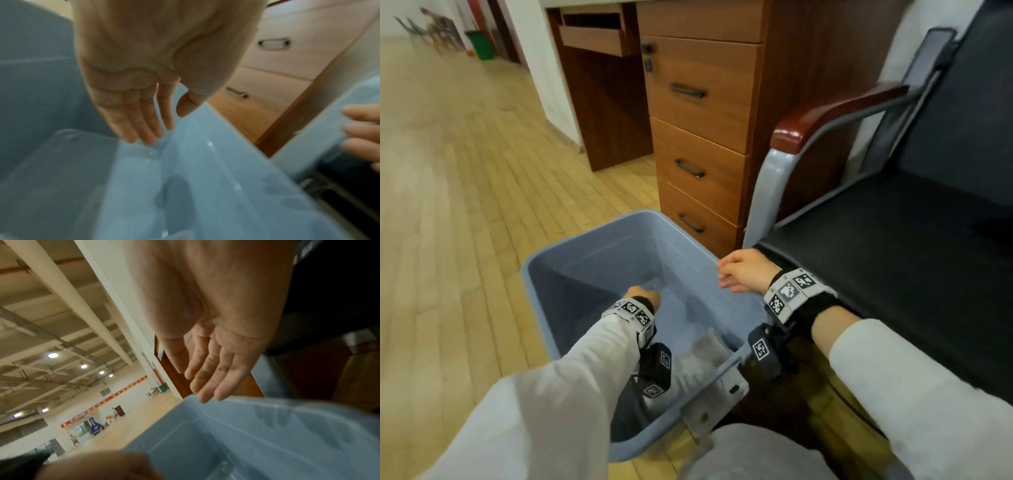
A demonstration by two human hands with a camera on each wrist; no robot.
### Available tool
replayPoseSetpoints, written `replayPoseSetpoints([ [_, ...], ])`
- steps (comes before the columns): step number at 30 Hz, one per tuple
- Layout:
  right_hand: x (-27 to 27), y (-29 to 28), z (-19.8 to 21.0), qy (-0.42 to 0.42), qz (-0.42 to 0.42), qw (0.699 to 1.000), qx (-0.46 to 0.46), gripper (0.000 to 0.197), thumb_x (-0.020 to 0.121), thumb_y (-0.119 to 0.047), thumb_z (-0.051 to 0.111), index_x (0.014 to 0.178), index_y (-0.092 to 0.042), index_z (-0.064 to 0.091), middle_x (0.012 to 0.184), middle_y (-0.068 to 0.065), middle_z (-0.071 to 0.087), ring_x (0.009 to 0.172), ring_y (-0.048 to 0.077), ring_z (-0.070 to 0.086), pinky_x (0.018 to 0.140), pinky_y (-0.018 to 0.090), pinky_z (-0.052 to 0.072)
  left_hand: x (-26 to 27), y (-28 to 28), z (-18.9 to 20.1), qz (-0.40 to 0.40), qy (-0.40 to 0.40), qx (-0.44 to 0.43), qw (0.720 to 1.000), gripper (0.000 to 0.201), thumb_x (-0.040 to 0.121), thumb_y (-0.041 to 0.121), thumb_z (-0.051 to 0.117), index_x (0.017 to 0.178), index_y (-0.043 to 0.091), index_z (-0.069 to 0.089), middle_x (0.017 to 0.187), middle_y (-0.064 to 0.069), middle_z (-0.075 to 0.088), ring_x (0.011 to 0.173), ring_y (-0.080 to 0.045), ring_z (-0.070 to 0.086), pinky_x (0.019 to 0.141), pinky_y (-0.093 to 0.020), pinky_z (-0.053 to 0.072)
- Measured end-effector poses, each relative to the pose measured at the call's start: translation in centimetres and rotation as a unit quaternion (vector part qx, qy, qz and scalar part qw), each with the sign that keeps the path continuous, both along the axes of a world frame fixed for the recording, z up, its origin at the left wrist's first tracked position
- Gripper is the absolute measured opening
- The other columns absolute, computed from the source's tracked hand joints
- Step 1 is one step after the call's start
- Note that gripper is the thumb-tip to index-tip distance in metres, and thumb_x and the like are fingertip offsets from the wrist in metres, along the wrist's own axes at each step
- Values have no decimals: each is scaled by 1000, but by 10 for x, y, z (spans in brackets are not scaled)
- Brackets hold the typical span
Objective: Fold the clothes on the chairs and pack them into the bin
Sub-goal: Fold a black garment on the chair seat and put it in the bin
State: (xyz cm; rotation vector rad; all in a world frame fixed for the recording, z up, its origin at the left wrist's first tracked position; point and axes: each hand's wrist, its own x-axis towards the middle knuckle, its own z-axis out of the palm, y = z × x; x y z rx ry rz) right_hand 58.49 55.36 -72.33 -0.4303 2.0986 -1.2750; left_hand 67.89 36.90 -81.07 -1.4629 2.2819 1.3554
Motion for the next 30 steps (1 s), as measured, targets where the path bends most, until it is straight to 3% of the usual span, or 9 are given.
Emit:
replayPoseSetpoints([
  [2, -3, 20, 24, 20, -6, 999, -41, 10, 94, -11, 54, 88, -15, 61, 83, 6, 65, 72, 13, 65, 62, 22, 52, -32, 13, 27, 30, 107, -5, 994, 40, 71, 24, 48, 91, -10, 60, 95, -39, 60, 85, -54, 59, 70, -60, 49],
  [4, -9, 42, 48, 25, -31, 996, -77, 11, 94, -11, 54, 88, -15, 61, 83, 7, 66, 73, 16, 65, 61, 22, 53, -65, 43, 73, -1, 177, -27, 984, 22, 71, 23, 45, 61, 5, 53, 65, -22, 54, 65, -35, 53, 64, -41, 45],
  [9, -42, 148, 91, 110, -190, 971, -99, 19, 91, -8, 53, 82, -21, 64, 85, 3, 68, 72, 13, 65, 57, 21, 48, -121, 174, 179, -105, 308, 72, 943, 22, 86, 20, 47, 73, 10, 60, 67, -7, 59, 61, -23, 58, 63, -30, 52],
  [13, -60, 268, 95, 192, -417, 887, -41, 18, 85, -13, 56, 80, -25, 70, 100, 2, 72, 93, 20, 66, 82, 34, 54, -157, 282, 192, -187, 276, 183, 925, 29, 96, 14, 39, 69, 14, 50, 67, -4, 51, 56, -15, 51, 52, -26, 43],
  [16, -55, 339, 91, 204, -536, 818, 29, 24, 86, -12, 56, 104, -21, 70, 117, 5, 66, 110, 26, 59, 91, 29, 44, -166, 348, 180, -226, 240, 266, 906, 27, 99, 12, 36, 74, 12, 47, 73, -5, 51, 69, -21, 59, 62, -31, 49],
  [20, -49, 389, 69, 178, -555, 808, 87, 35, 88, -14, 58, 123, -14, 61, 139, 11, 47, 116, 29, 55, 89, 25, 40, -173, 402, 166, -229, 216, 328, 891, 19, 100, 8, 36, 86, 8, 49, 78, -7, 50, 82, -27, 58, 73, -38, 50],
  [24, -52, 420, 62, 263, -592, 756, 90, 38, 86, -6, 59, 124, -12, 60, 142, 9, 41, 115, 24, 53, 85, 18, 35, -182, 423, 149, -201, 246, 372, 872, 21, 100, 4, 32, 108, 5, 51, 87, -11, 51, 103, -34, 57, 85, -42, 49],
  [27, -54, 434, 54, 207, -584, 781, 79, 54, 83, -5, 64, 134, -13, 47, 137, 11, 49, 120, 27, 52, 94, 26, 38, -191, 420, 141, -165, 252, 449, 841, 30, 101, 2, 22, 111, -4, 50, 125, -22, 52, 130, -39, 42, 106, -46, 36],
  [30, -54, 437, 45, 165, -566, 802, 94, 54, 84, -16, 69, 134, -11, 51, 127, 13, 60, 119, 29, 54, 98, 28, 39, -189, 418, 142, -146, 248, 443, 849, 32, 100, 1, 25, 126, -5, 42, 139, -23, 42, 129, -38, 45, 103, -43, 40],
])
